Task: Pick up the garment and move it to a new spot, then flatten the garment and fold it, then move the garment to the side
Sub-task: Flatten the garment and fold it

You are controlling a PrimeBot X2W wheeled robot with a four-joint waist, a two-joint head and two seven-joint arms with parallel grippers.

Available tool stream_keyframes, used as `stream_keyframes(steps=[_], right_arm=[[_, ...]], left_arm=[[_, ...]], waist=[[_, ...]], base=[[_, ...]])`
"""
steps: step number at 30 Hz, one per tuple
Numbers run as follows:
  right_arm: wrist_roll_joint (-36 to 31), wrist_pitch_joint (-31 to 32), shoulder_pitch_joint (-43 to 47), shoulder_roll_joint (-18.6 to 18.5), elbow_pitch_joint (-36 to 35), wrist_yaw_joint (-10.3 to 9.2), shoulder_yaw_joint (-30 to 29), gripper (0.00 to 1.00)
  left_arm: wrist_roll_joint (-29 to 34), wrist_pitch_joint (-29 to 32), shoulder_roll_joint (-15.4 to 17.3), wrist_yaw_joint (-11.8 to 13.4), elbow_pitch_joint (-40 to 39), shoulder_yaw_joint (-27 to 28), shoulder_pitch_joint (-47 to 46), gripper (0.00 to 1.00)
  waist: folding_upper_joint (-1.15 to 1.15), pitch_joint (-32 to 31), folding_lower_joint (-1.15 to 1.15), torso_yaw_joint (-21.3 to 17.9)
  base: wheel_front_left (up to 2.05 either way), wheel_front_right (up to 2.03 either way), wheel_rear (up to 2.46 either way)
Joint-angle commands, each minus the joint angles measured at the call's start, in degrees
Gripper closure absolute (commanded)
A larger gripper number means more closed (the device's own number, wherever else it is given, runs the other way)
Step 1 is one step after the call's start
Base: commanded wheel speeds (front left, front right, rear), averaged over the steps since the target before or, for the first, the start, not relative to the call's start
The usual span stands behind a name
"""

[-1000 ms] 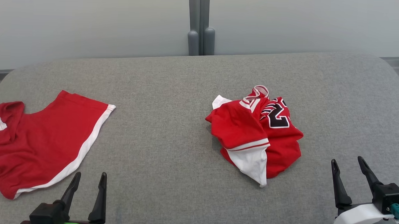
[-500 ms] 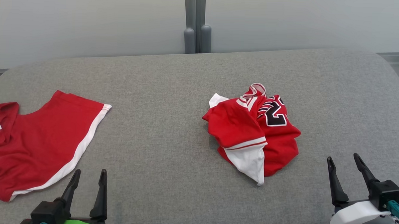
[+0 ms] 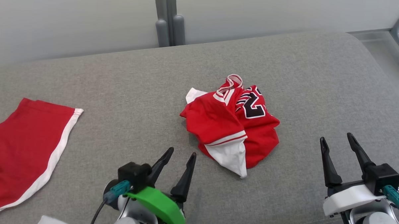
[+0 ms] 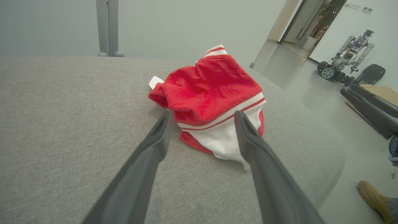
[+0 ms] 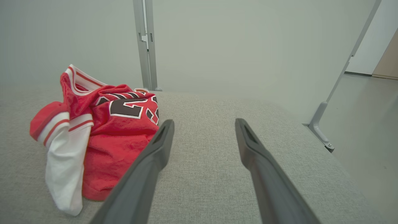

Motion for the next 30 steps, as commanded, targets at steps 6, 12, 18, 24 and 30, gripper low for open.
stream_keyframes(steps=[6, 12, 18, 24, 30], right_arm=[[0.25, -0.18, -2.81, 1.63, -1.28, -0.06, 0.88, 0.0], [0.41, -0.18, -3.19, 3.47, -1.07, -0.06, 0.01, 0.0], [0.43, -0.18, -3.65, 4.72, -1.18, -0.06, -0.09, 0.0], [0.56, -0.18, -3.83, 5.2, -0.88, -0.06, -0.42, 0.0], [0.71, -0.18, -4.13, 5.39, -0.52, -0.06, -0.47, 0.0]], left_arm=[[-4.23, 10.62, -0.51, 2.7, 2.83, -7.33, -7.29, 0.0], [-7.24, 15.66, -0.41, 7.26, 4.59, -13.42, -10.89, 0.0], [-7.76, 15.9, -0.43, 11.01, 7.64, -14.41, -13.53, 0.0], [-7.38, 15.03, -0.44, 12.82, 10.95, -13.88, -15.87, 0.0], [-7.71, 14.85, -0.22, 14.05, 12.13, -13.01, -16.96, 0.0]], waist=[[0.0, 5.86, 0.0, -7.55], [0.0, 8.6, 0.0, -11.72], [0.0, 9.92, 0.0, -13.93], [0.0, 10.25, 0.0, -14.24], [0.0, 10.1, 0.0, -13.67]], base=[[0.0, 0.0, 0.0], [0.0, 0.0, 0.0], [0.0, 0.0, 0.0], [0.0, 0.0, 0.0], [0.0, 0.0, 0.0]])
